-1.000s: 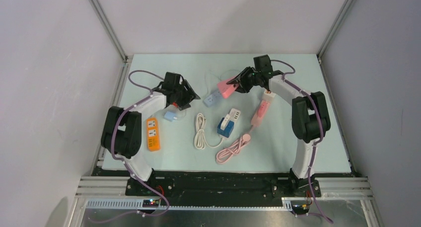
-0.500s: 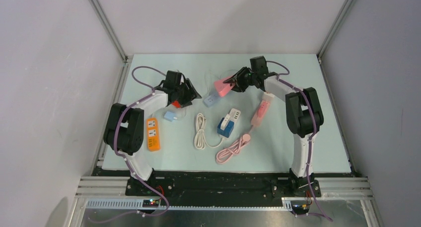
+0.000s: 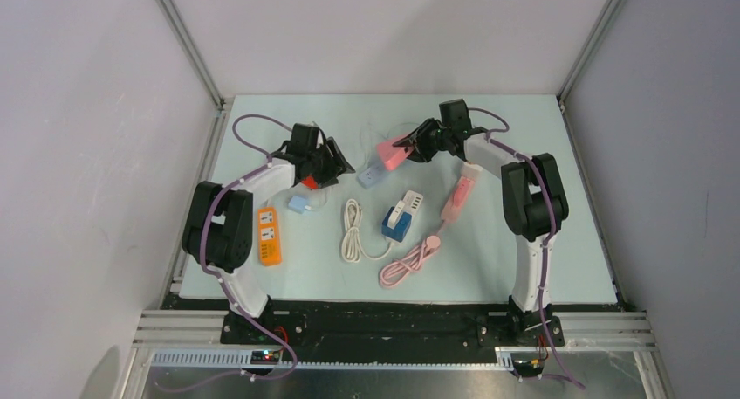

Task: Insert the plug
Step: Insert the plug into the socket.

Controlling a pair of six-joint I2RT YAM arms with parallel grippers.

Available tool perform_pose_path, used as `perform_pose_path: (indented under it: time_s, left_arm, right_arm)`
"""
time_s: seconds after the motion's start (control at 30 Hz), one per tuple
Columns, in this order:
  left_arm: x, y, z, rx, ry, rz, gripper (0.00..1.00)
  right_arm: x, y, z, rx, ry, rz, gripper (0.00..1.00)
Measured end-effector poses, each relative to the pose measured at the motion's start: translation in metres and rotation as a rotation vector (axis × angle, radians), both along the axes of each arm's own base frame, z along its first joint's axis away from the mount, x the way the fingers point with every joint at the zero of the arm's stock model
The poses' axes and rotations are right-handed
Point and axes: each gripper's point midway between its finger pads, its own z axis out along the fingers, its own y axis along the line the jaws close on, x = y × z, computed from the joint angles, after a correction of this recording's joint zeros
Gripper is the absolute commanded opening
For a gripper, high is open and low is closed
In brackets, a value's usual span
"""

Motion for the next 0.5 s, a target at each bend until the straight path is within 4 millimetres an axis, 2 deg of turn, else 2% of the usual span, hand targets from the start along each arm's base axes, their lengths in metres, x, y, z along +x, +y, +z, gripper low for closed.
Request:
perform_pose_path:
  time_s: [0.23,0.5]
  left_arm:
    - [0.000,0.000,0.000,-0.002,0.000,-0.001,0.63]
    - [0.000,-0.001,0.001,-0.004,-0.002,-0.002,0.64]
  right_arm:
    - [0.000,0.001,-0.012,-0.002,0.022,0.000,0.00]
    - [-0.001,0.000,-0.013,0.004,0.027,-0.003,0.00]
